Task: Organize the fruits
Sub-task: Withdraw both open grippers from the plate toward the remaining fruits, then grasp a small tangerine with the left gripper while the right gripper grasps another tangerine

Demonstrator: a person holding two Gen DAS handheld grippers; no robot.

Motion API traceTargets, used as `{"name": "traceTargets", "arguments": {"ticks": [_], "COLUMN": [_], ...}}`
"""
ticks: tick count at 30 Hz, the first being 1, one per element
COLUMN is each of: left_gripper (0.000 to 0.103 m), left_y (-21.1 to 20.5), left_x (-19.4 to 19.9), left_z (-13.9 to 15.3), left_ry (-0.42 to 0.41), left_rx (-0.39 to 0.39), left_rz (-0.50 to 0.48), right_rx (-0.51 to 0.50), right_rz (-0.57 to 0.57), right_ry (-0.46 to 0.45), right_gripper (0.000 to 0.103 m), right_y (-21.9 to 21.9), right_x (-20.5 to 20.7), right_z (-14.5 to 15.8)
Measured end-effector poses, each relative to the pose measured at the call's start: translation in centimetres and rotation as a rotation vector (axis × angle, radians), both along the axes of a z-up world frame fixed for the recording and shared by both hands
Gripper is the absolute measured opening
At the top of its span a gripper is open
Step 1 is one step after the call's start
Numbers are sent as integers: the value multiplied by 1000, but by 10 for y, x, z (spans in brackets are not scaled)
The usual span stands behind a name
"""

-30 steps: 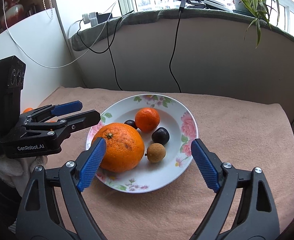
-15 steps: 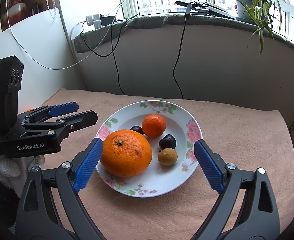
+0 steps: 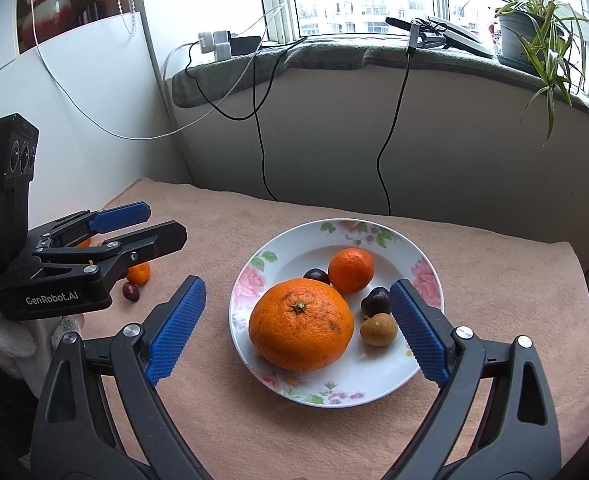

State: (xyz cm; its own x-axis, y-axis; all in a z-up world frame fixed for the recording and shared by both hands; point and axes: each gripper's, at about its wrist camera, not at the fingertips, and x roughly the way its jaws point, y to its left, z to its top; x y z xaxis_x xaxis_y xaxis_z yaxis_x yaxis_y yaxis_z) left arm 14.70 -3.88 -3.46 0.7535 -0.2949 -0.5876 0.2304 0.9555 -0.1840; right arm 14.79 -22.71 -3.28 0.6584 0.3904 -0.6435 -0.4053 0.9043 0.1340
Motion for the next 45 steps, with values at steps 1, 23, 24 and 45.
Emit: {"name": "traceTargets", "arguments": {"ticks": [1, 23, 24, 45], "left_gripper": [80, 80, 80, 53], "left_y": [4, 148, 154, 205], "left_x": [-2, -50, -52, -62], "left_z": [1, -13, -17, -76], "left_ry": [-3, 30, 40, 188], "left_rx": [-2, 13, 9, -17], "left_rz": [5, 275, 282, 349], "right_rx": [1, 10, 8, 8], "right_rz": [4, 243, 250, 344], "right_ry": [-1, 48, 51, 183], "right_gripper": [95, 95, 95, 95], "right_y": [3, 115, 120, 196], "right_x": [0, -6, -5, 23], "right_z": [1, -13, -15, -63]}}
